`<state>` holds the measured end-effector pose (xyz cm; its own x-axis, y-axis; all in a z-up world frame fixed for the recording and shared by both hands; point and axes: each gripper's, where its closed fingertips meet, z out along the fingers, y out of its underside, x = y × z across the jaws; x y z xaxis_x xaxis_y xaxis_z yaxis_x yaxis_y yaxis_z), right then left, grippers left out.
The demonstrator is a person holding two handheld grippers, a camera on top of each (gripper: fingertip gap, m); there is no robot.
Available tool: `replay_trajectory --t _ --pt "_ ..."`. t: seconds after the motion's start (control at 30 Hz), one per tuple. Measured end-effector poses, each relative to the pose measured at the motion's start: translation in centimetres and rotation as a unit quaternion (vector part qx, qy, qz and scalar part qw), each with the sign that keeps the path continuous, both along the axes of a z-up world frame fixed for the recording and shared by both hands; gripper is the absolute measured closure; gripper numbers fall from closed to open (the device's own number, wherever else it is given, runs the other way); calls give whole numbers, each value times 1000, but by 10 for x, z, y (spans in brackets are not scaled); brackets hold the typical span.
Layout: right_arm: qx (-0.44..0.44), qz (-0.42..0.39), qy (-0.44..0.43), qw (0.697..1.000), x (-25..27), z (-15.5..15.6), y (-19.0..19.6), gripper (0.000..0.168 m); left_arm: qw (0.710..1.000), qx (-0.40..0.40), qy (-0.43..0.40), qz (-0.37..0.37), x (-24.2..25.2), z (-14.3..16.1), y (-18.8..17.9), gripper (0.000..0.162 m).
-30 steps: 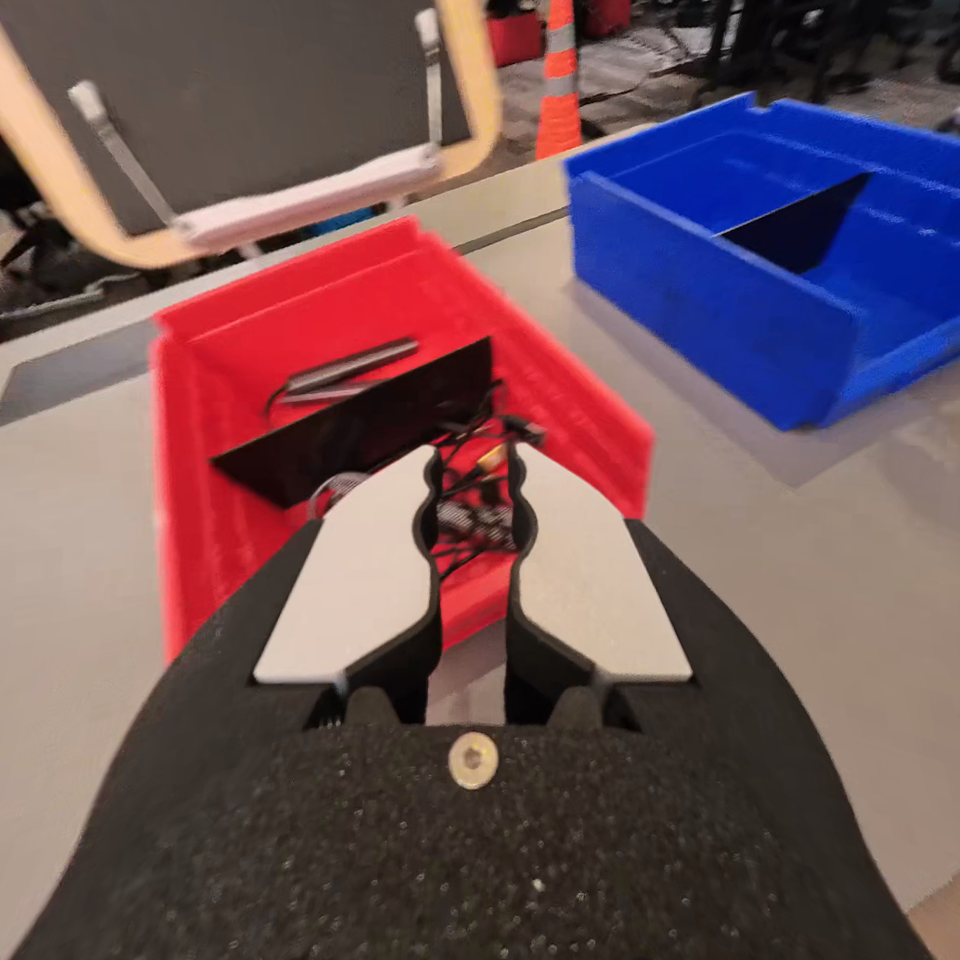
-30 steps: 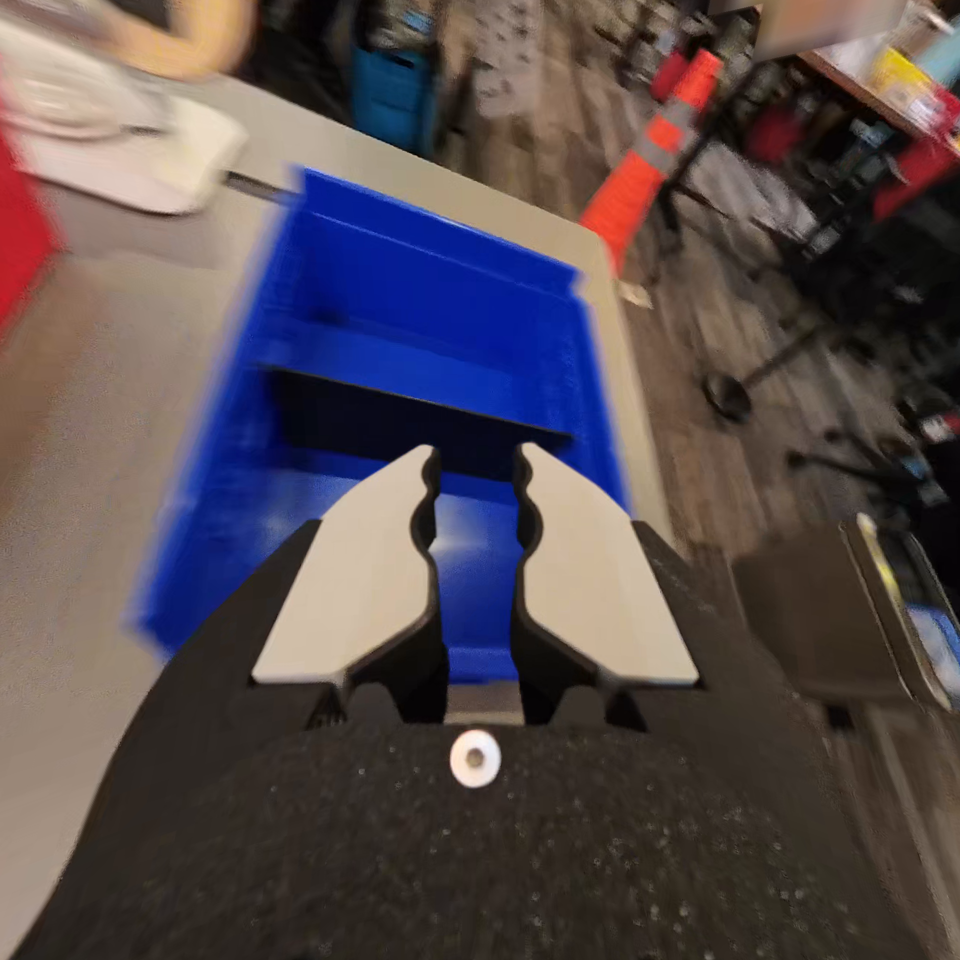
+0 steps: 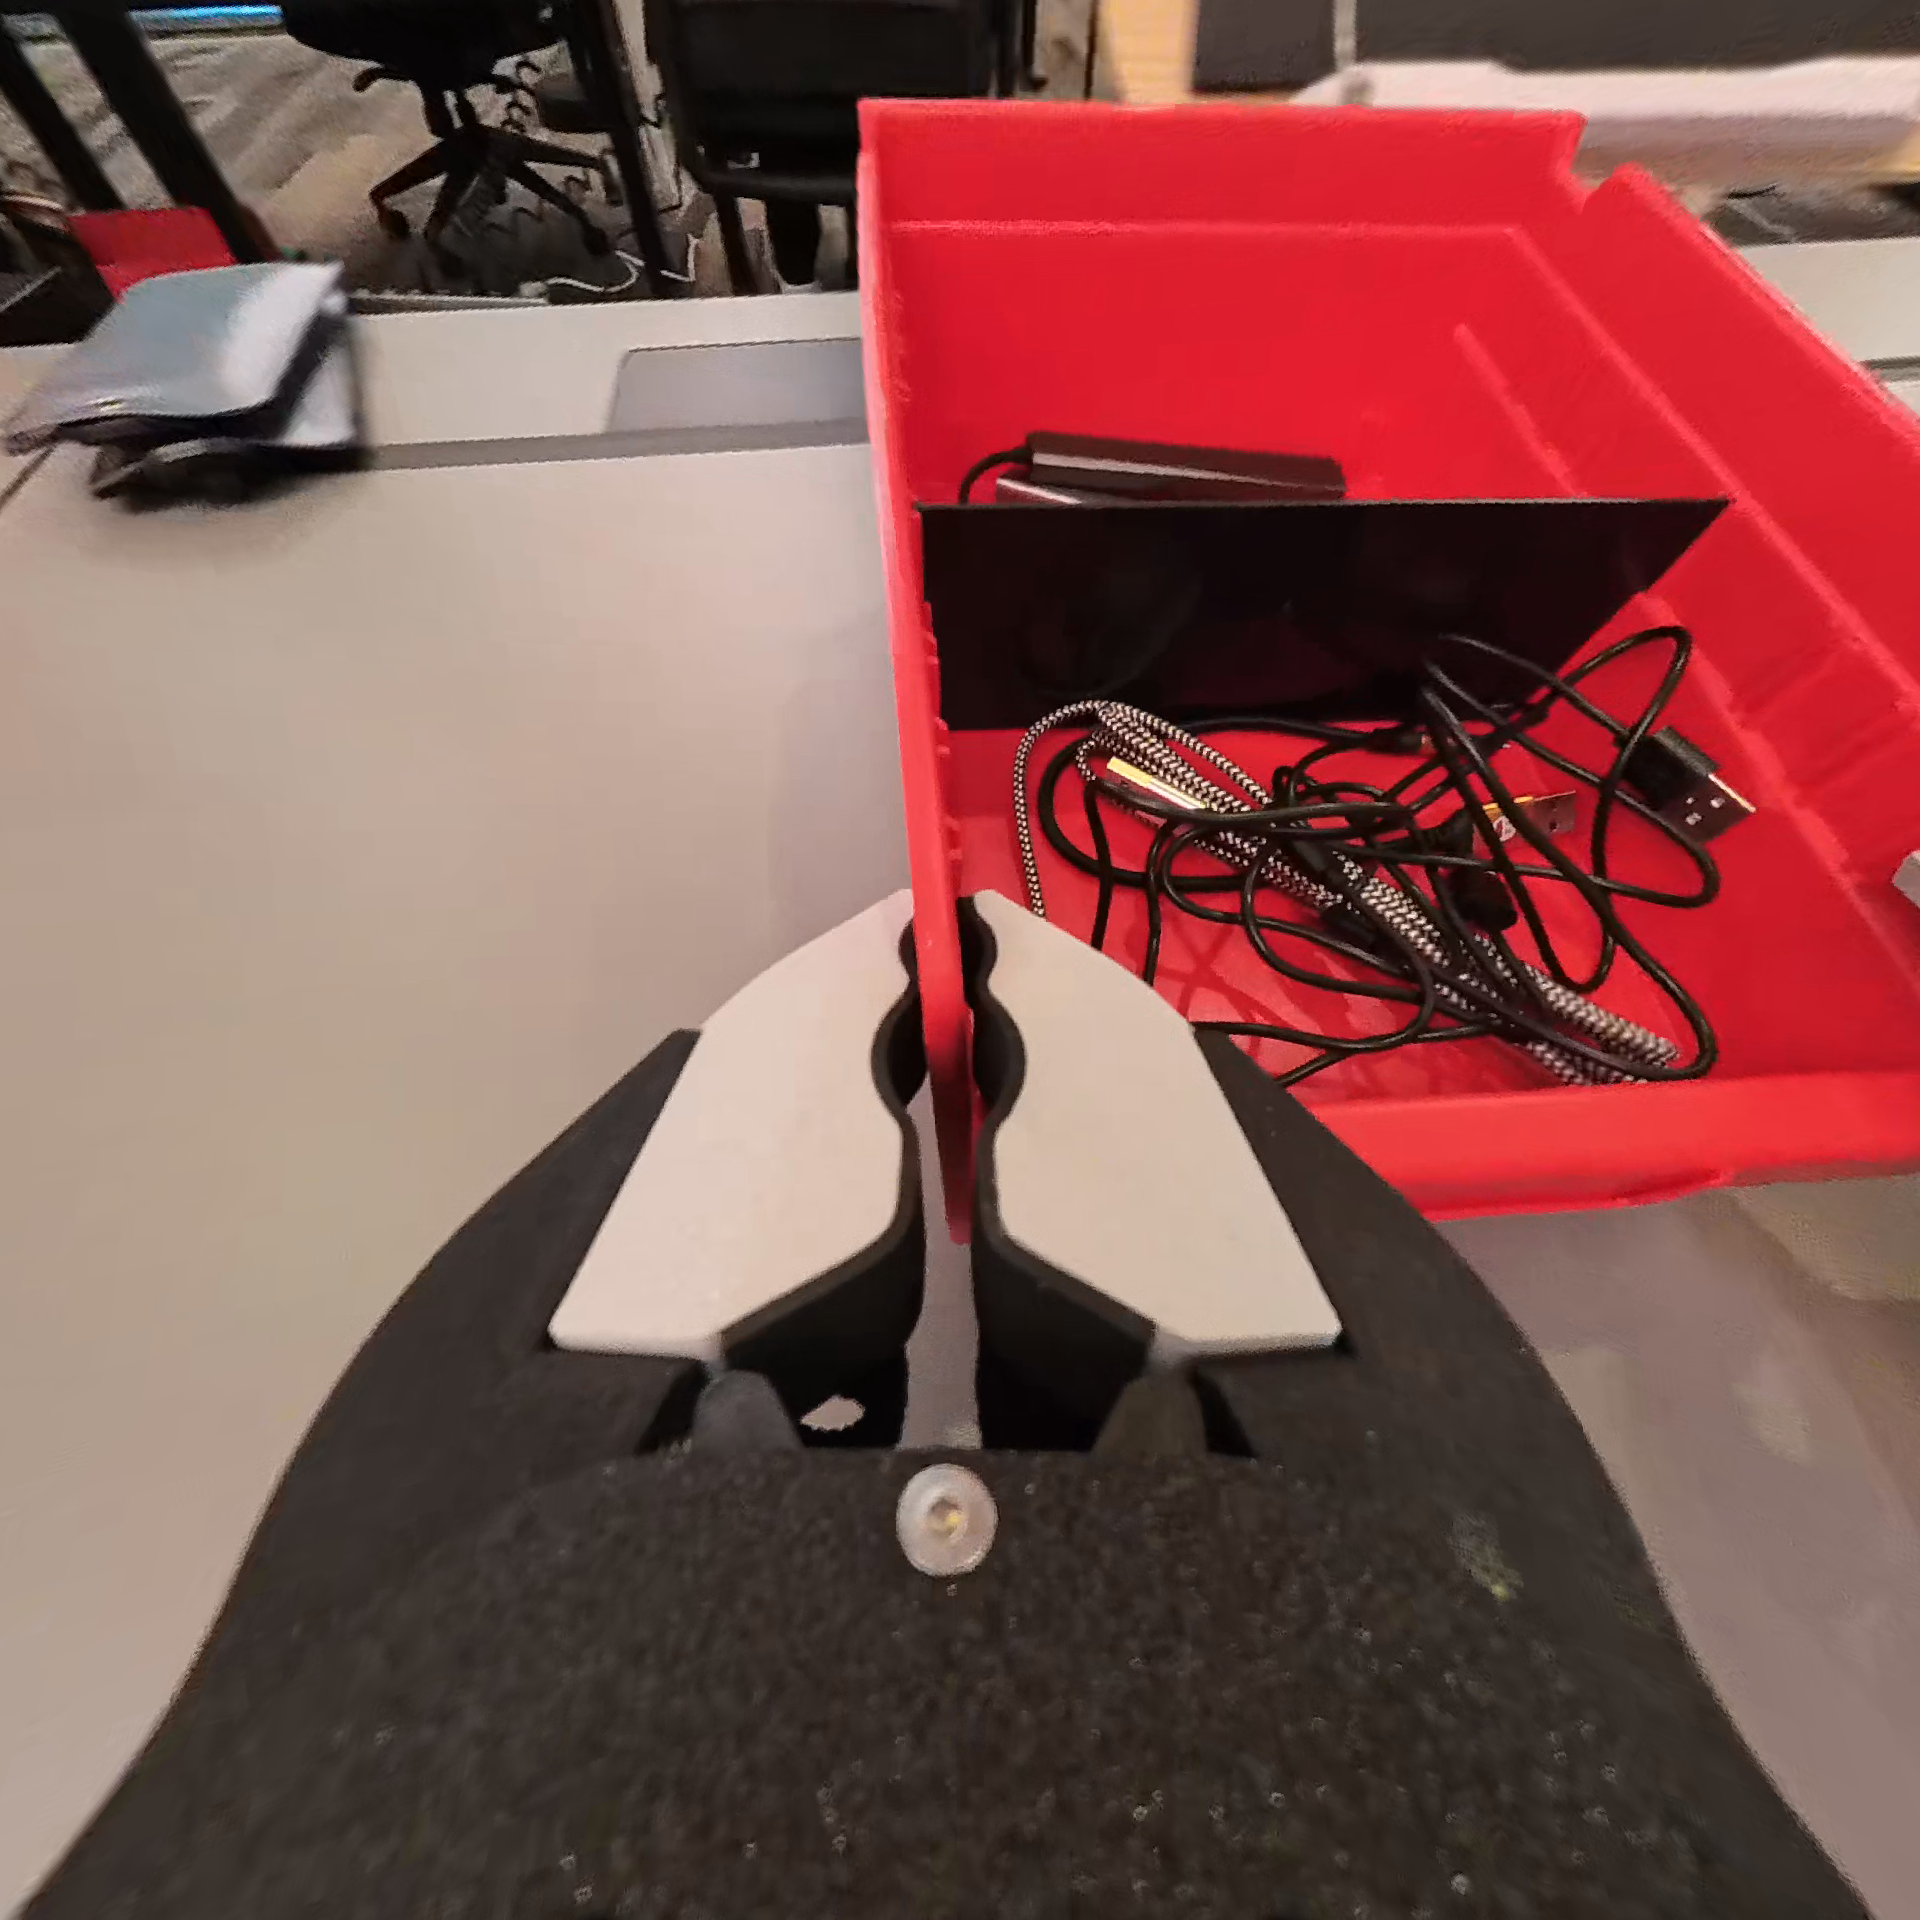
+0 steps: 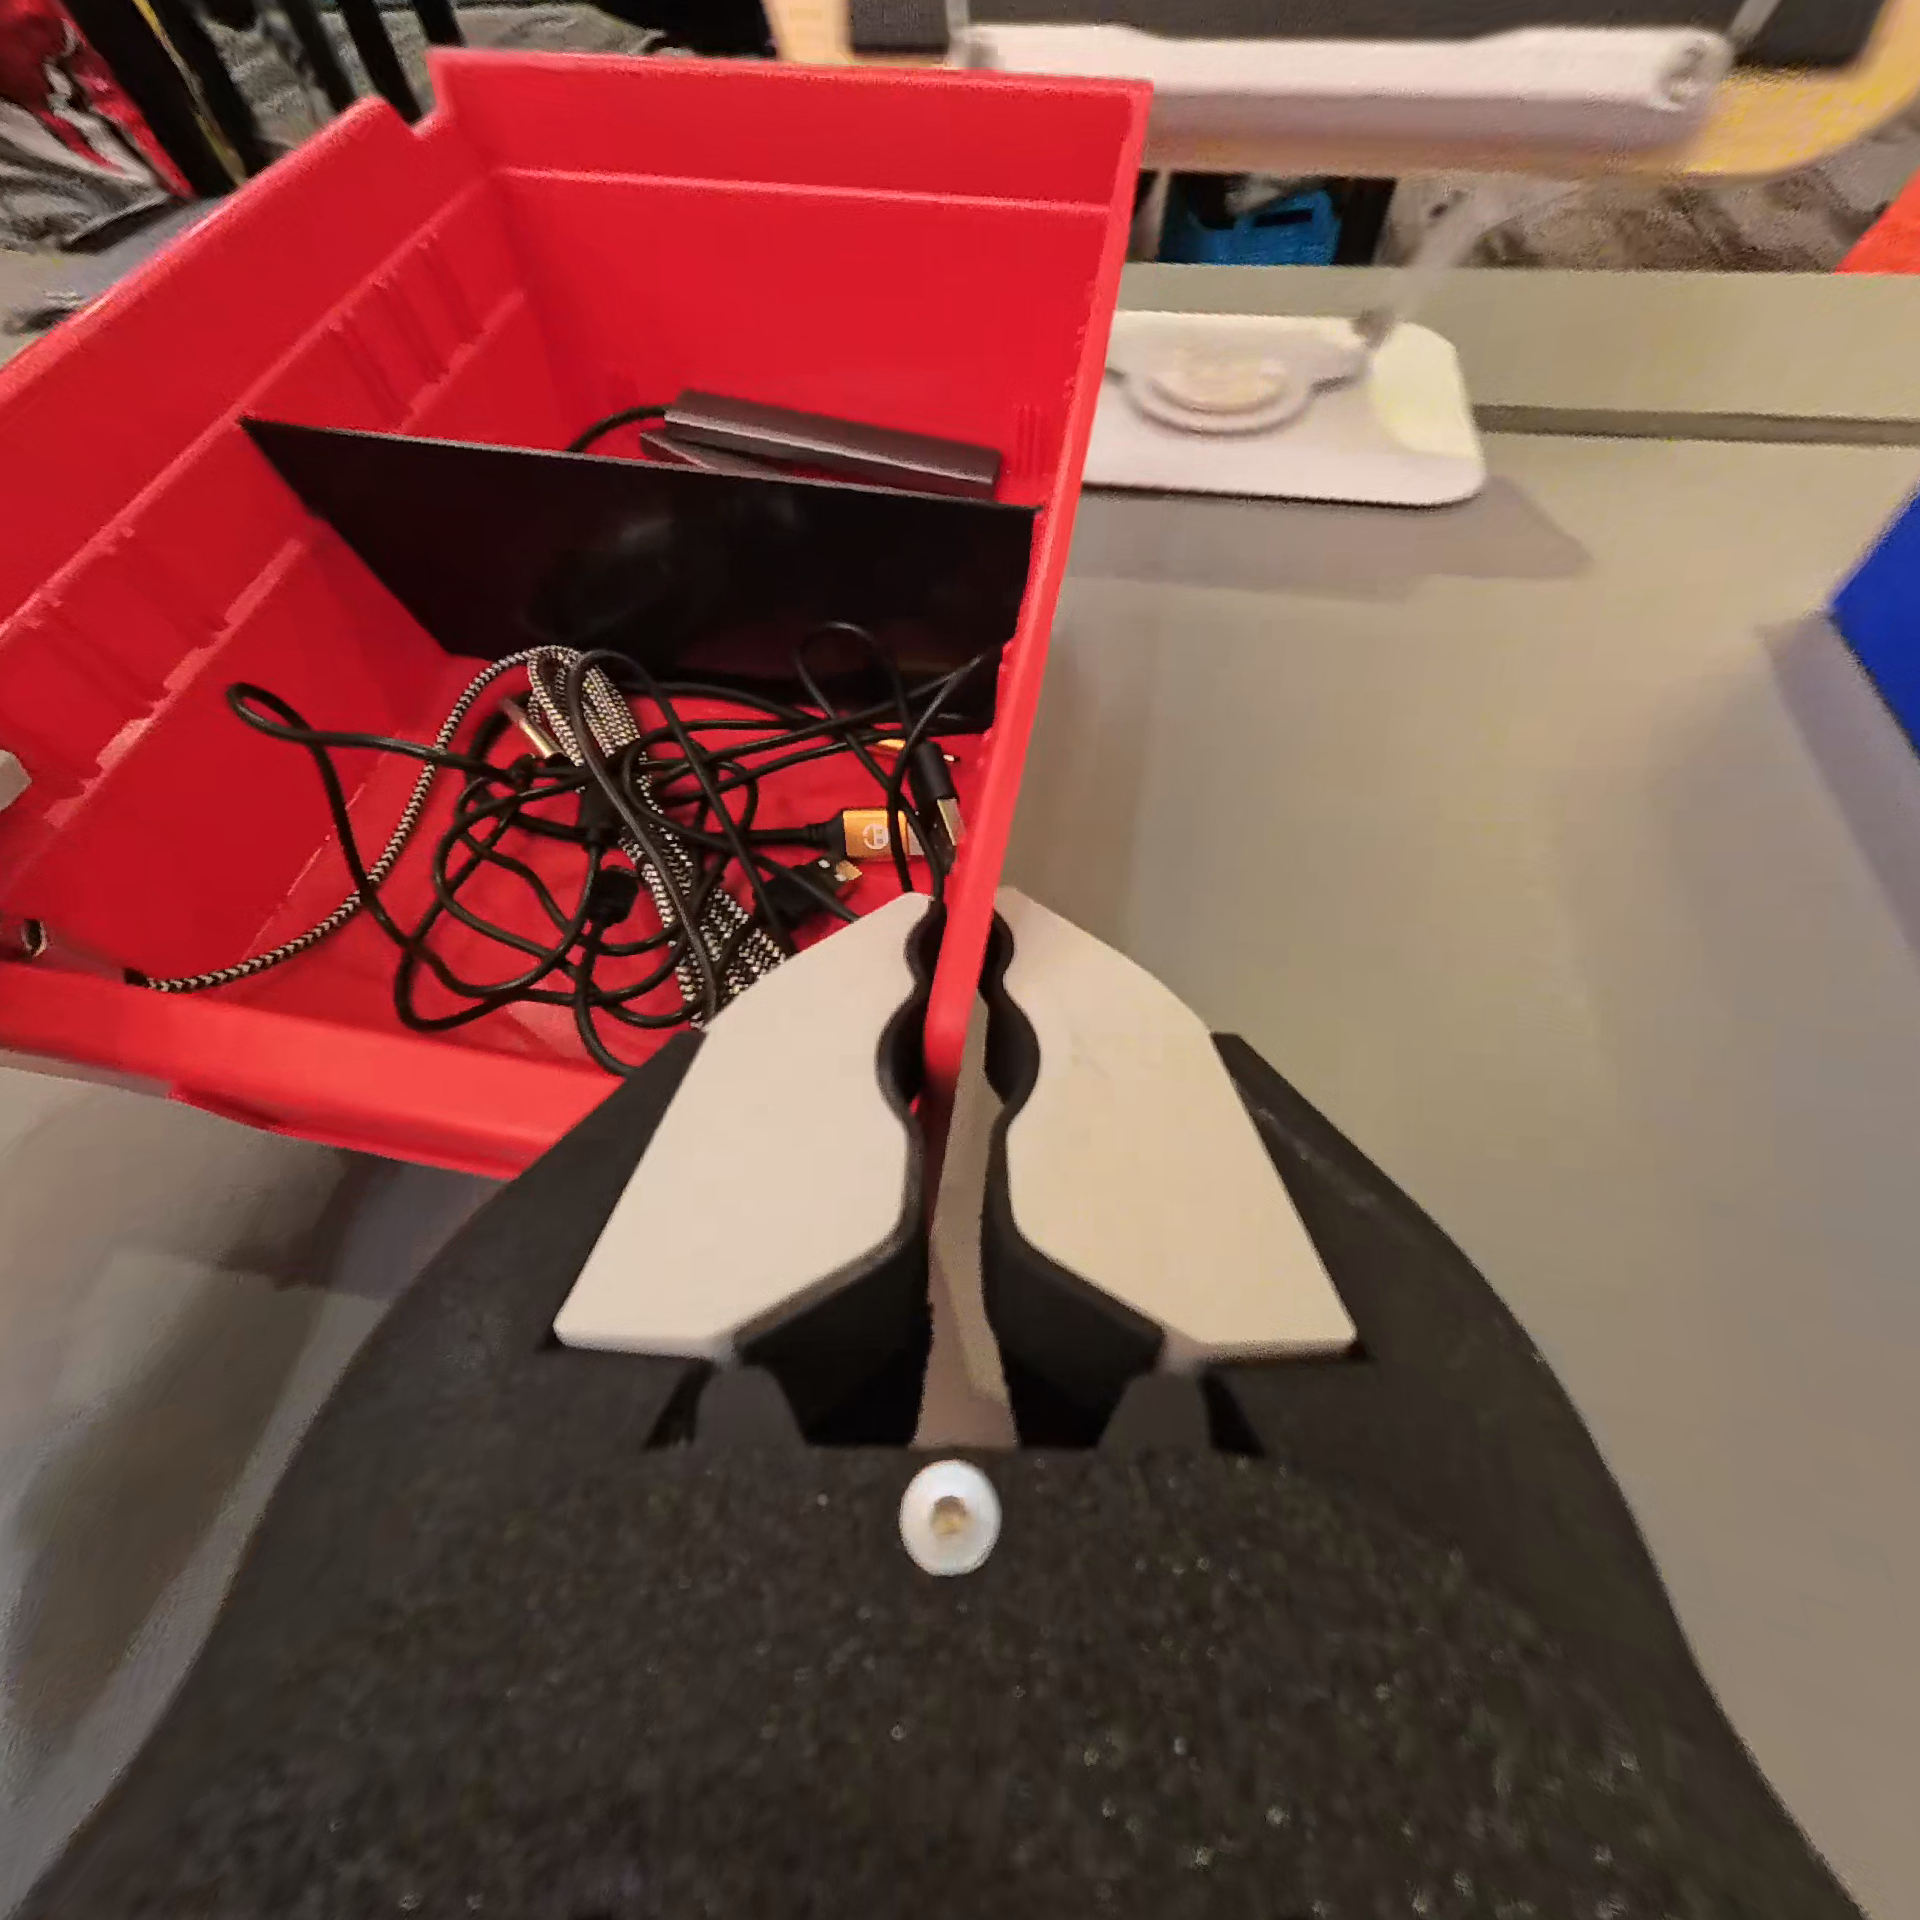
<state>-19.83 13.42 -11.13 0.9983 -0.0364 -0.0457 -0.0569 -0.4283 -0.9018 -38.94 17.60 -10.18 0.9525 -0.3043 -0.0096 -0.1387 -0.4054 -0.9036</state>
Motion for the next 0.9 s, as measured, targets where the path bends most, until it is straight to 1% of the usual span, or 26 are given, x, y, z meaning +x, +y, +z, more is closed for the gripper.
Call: replay_trajectory --t 0.1,0.2,0.27,0.33,0.4,0.53,0.63,0.67,0.73,0.83,0.9 --pt "-18 24 1 1000 -47 -3 19 163 1000 -14 -7 22 -48 -5 10 160" --pt "-44 28 0 999 -85 -16 34 164 999 -30 1 38 -87 -15 21 160" --pt "-38 33 -2 999 -105 -17 40 163 998 -34 2 45 -107 -20 27 159" --pt "-37 45 -16 998 -121 -17 42 162 998 -37 -16 50 -123 -24 31 159" --pt "-30 60 -9 998 -133 -18 43 160 997 -36 -29 57 -133 -25 32 160" --pt "-15 87 -15 996 -139 -18 44 158 996 -32 -54 70 -137 -25 32 159" --pt "-34 150 -7 988 -144 -16 35 152 994 -19 -71 81 -138 -22 30 158" --pt "-30 170 -6 985 -143 -10 30 153 994 -16 -72 84 -139 -20 30 153" --pt "3 210 -2 978 -139 10 18 149 994 1 -64 90 -141 -12 28 143" --pt "36 300 -6 953 -126 33 -10 149 992 43 -59 104 -146 6 22 140" --pt "47 332 -17 942 -97 34 -26 150 990 60 -63 108 -147 12 19 140"
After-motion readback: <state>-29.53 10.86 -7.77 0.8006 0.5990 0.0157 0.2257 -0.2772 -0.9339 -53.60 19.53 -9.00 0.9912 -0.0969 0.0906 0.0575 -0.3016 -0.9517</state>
